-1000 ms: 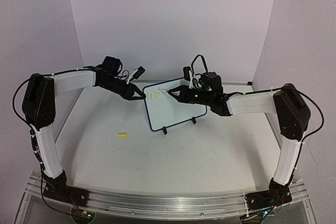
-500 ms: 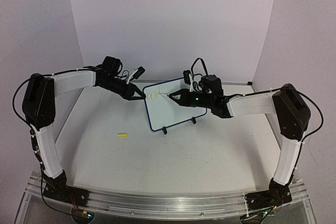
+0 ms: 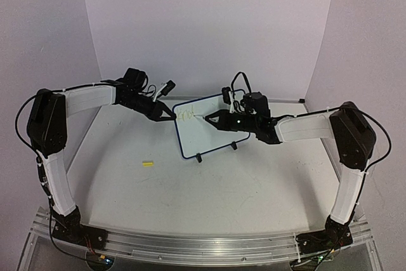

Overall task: Write a sentence on the whiteboard
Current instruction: Write on the whiteboard with the whiteboard marker without the cap.

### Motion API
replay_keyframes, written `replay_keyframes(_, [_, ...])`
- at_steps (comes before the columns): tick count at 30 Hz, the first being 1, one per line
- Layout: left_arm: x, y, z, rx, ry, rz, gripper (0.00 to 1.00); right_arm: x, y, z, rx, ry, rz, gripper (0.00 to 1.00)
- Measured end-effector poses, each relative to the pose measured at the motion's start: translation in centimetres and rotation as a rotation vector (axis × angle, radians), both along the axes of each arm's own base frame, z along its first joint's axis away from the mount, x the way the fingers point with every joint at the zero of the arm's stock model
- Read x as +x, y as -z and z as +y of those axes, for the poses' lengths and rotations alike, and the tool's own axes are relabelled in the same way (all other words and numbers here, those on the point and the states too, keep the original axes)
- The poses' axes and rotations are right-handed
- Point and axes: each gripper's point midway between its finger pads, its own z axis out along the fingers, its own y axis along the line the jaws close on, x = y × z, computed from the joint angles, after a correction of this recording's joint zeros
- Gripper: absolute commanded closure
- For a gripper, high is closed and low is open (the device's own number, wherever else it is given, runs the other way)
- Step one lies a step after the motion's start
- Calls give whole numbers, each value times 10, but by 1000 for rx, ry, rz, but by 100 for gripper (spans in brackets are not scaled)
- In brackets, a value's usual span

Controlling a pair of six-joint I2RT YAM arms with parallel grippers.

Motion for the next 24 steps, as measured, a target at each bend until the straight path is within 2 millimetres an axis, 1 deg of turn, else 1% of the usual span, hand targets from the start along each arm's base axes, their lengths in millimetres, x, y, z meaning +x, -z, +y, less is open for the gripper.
replay_keyframes(7, [-1, 0, -1, 0, 5, -2, 100, -1, -3, -7, -16, 29, 3, 100])
replay_keyframes(13, [-2, 0, -3, 1, 12, -7, 100, 1, -11, -12, -12, 42, -11, 100])
replay_keyframes(24, [-3, -1, -4, 0, 13, -8, 100, -3, -11, -10, -16, 16, -13, 100])
